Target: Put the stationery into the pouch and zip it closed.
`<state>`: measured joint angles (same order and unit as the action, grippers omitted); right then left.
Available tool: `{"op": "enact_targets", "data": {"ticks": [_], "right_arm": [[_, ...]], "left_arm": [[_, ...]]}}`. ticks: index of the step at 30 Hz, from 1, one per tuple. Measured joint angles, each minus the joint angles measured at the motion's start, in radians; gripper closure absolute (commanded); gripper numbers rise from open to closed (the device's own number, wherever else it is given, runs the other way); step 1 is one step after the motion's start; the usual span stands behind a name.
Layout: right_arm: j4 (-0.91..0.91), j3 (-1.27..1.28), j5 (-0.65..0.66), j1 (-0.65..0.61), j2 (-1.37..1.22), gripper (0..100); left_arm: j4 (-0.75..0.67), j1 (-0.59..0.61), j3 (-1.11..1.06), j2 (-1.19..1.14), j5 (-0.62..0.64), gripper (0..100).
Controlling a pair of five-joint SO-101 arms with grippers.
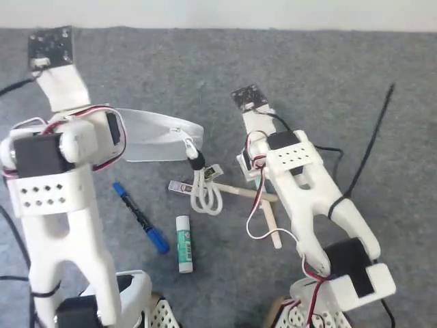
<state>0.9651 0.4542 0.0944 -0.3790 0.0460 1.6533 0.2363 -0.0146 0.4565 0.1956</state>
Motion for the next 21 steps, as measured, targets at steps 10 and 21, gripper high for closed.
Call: {"op": "enact_targets", "data": {"ticks": [10,21], "right_arm": [[0.021,0.0,0.0,0.015,0.106,98.9],[0.064,0.011,-0.123,0.052,0.238,98.9]], "left_arm": [[0.0,0.041,-0.031,0.002,0.046,99],[-0.064,0.048,-0.109,0.014,0.06,99]]}}
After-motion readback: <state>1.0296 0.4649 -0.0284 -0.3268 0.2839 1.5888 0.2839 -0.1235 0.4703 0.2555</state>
